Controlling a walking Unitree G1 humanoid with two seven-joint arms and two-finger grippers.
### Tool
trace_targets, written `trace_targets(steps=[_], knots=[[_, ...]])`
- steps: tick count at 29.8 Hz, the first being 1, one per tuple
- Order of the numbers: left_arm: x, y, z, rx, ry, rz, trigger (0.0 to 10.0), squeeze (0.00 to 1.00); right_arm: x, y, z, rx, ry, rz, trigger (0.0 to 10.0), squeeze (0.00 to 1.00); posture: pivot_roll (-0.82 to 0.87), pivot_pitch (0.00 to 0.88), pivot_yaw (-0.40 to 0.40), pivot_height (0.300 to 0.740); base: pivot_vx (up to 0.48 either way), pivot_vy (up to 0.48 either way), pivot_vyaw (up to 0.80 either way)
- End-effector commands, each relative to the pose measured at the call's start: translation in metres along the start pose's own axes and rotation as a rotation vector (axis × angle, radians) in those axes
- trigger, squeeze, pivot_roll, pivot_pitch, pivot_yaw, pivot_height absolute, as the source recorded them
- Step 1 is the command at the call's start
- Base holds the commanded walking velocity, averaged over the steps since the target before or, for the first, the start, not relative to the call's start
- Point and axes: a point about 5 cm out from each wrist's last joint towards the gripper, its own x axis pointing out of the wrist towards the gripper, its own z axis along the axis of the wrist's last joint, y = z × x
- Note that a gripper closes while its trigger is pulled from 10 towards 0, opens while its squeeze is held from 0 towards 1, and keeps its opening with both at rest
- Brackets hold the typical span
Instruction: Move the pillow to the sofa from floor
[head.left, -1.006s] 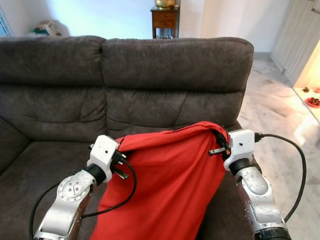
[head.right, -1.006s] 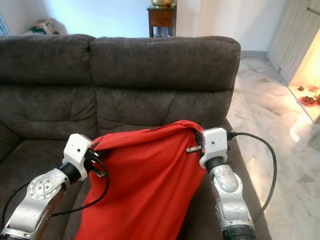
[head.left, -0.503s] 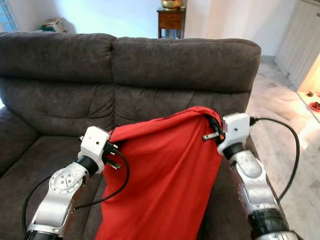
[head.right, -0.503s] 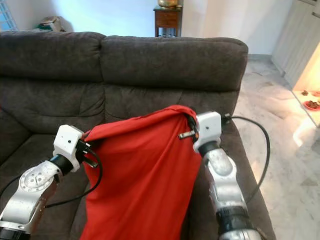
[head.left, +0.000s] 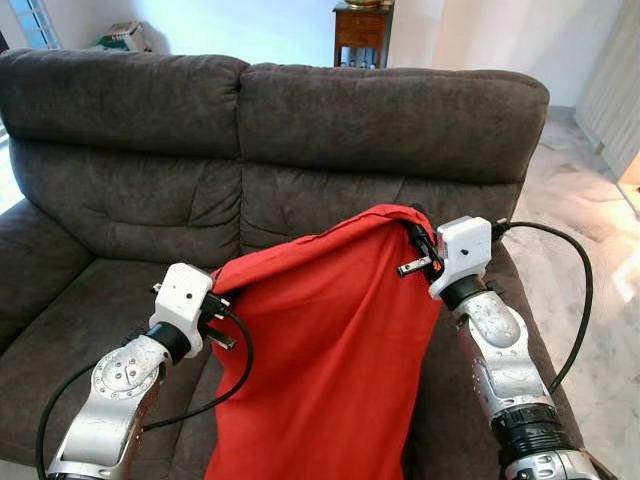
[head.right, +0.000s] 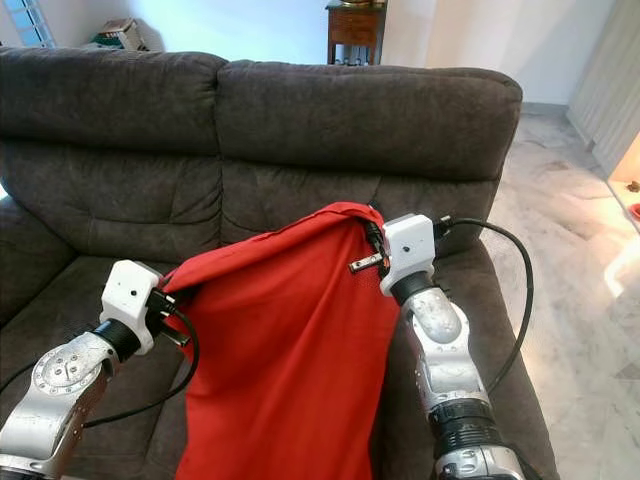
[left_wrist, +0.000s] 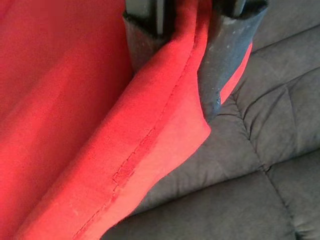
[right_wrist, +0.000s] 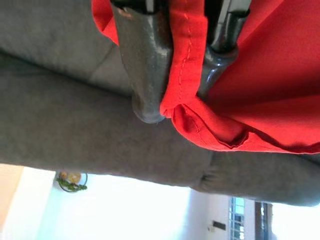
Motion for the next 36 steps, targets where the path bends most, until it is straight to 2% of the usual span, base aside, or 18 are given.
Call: trace_targets(steps=[1,5,6,9,14,19,25,26,27,28,29,30,31,32,33,34,35,36], knots=[[-0.002,0.002,-0.001,0.017,0.02,-0.006,10.0,0.0,0.0,-0.009,0.005,-0.011,-0.026,-0.041,10.0,0.0,0.03,0.076,0.023,0.74,0.0,0.0,0.0],[-0.002,0.002,-0.001,0.017,0.02,-0.006,10.0,0.0,0.0,-0.009,0.005,-0.011,-0.026,-0.041,10.0,0.0,0.03,0.076,0.023,0.74,0.0,0.0,0.0],[0.002,0.0,-0.005,0.053,0.055,-0.016,10.0,0.0,-0.004,-0.011,-0.006,-0.014,0.036,-0.066,10.0,0.0,0.03,0.075,0.026,0.74,0.0,0.0,0.0],[0.009,-0.004,-0.012,0.107,0.107,-0.039,10.0,0.0,-0.009,-0.012,-0.02,-0.008,0.11,-0.089,10.0,0.0,0.03,0.075,0.026,0.74,0.0,0.0,0.0],[0.012,-0.008,-0.027,0.097,0.19,-0.038,10.0,0.0,-0.02,-0.018,-0.042,0.024,0.248,-0.149,10.0,0.0,0.03,0.076,0.026,0.74,0.0,0.0,0.0],[0.012,-0.011,-0.034,0.078,0.212,-0.013,10.0,0.0,-0.03,-0.023,-0.054,0.08,0.28,-0.216,10.0,0.0,0.02,0.08,0.026,0.74,0.0,0.0,0.0],[0.012,-0.008,-0.039,0.082,0.234,-0.013,10.0,0.0,-0.041,-0.026,-0.068,0.129,0.353,-0.284,10.0,0.0,0.03,0.082,0.025,0.74,0.0,0.0,0.0],[0.012,-0.007,-0.042,0.091,0.25,-0.015,10.0,0.0,-0.047,-0.027,-0.075,0.125,0.391,-0.298,10.0,0.0,0.03,0.078,0.024,0.74,0.0,0.0,0.0],[0.011,-0.007,-0.042,0.088,0.253,-0.016,10.0,0.09,-0.053,-0.027,-0.08,0.124,0.415,-0.307,10.0,0.0,0.03,0.079,0.024,0.74,0.0,0.0,0.0],[0.011,-0.007,-0.043,0.084,0.254,-0.017,10.0,0.13,-0.06,-0.027,-0.086,0.132,0.439,-0.322,10.0,0.0,0.04,0.079,0.025,0.74,0.0,0.0,0.0],[0.01,-0.006,-0.043,0.085,0.256,-0.016,10.0,0.29,-0.065,-0.028,-0.089,0.145,0.45,-0.335,10.0,0.0,0.04,0.079,0.025,0.74,0.0,0.0,0.0],[0.01,-0.006,-0.044,0.086,0.258,-0.015,10.0,0.29,-0.067,-0.028,-0.091,0.153,0.455,-0.343,10.0,0.0,0.04,0.079,0.025,0.74,0.0,0.0,0.0],[0.009,-0.005,-0.044,0.087,0.259,-0.014,10.0,0.39,-0.071,-0.028,-0.093,0.161,0.464,-0.354,10.0,0.0,0.03,0.08,0.026,0.74,0.0,0.0,0.0],[0.008,-0.005,-0.045,0.089,0.261,-0.009,10.0,0.61,-0.075,-0.029,-0.096,0.174,0.469,-0.371,10.0,0.0,0.03,0.08,0.026,0.74,0.0,0.0,0.0],[0.008,-0.004,-0.046,0.092,0.263,-0.004,10.0,0.61,-0.078,-0.03,-0.098,0.188,0.473,-0.39,10.0,0.0,0.03,0.079,0.026,0.74,0.0,0.0,0.0],[0.007,-0.003,-0.047,0.093,0.265,-0.002,10.0,0.93,-0.08,-0.031,-0.099,0.195,0.478,-0.399,10.0,0.0,0.03,0.078,0.027,0.74,0.0,0.0,0.0],[0.007,-0.003,-0.047,0.094,0.266,-0.002,10.0,0.93,-0.082,-0.031,-0.1,0.199,0.481,-0.404,10.0,0.0,0.03,0.077,0.027,0.74,0.0,0.0,0.0],[0.007,-0.003,-0.047,0.097,0.267,0.001,10.0,1.0,-0.083,-0.031,-0.1,0.206,0.48,-0.409,10.0,0.0,0.03,0.077,0.028,0.74,0.0,0.0,0.0]])
